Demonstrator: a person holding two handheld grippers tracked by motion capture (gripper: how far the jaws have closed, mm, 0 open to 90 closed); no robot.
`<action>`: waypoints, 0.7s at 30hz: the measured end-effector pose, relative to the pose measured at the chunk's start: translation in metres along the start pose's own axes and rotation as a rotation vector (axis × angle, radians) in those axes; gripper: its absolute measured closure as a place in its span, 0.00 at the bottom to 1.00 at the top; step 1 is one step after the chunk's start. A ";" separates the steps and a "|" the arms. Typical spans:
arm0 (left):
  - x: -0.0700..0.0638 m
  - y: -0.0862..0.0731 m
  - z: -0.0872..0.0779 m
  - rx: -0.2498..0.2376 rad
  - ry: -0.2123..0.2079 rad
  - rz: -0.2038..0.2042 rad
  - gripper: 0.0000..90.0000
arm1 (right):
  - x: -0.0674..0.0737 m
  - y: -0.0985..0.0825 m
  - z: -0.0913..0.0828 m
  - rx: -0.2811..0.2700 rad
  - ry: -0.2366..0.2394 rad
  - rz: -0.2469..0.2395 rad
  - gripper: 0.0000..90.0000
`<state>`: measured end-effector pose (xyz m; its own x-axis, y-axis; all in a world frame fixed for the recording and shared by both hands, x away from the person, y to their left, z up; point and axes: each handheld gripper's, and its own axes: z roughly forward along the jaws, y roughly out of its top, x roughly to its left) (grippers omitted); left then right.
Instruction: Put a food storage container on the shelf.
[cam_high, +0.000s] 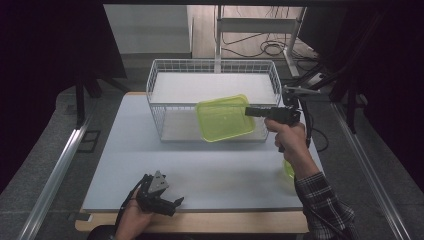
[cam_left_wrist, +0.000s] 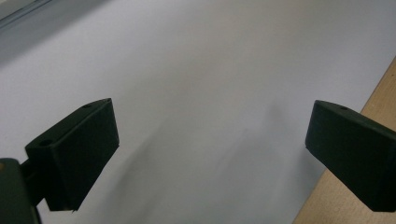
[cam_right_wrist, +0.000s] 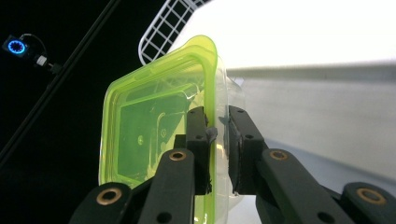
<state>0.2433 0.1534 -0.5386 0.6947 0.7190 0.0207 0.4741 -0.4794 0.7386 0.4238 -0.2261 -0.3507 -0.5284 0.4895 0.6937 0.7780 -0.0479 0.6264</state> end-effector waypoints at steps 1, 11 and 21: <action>0.000 0.000 0.000 0.000 -0.001 -0.005 0.03 | 0.001 0.003 0.000 -0.004 -0.005 -0.002 0.89; 0.002 0.000 -0.001 0.010 -0.012 -0.025 0.04 | 0.012 0.030 0.009 -0.043 -0.052 -0.021 0.89; 0.002 0.000 -0.001 0.016 -0.013 -0.028 0.04 | 0.013 0.043 0.019 -0.066 -0.084 -0.014 0.89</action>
<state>0.2442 0.1555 -0.5379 0.6881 0.7256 -0.0091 0.5020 -0.4670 0.7280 0.4568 -0.2055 -0.3209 -0.5067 0.5620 0.6538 0.7448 -0.0965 0.6602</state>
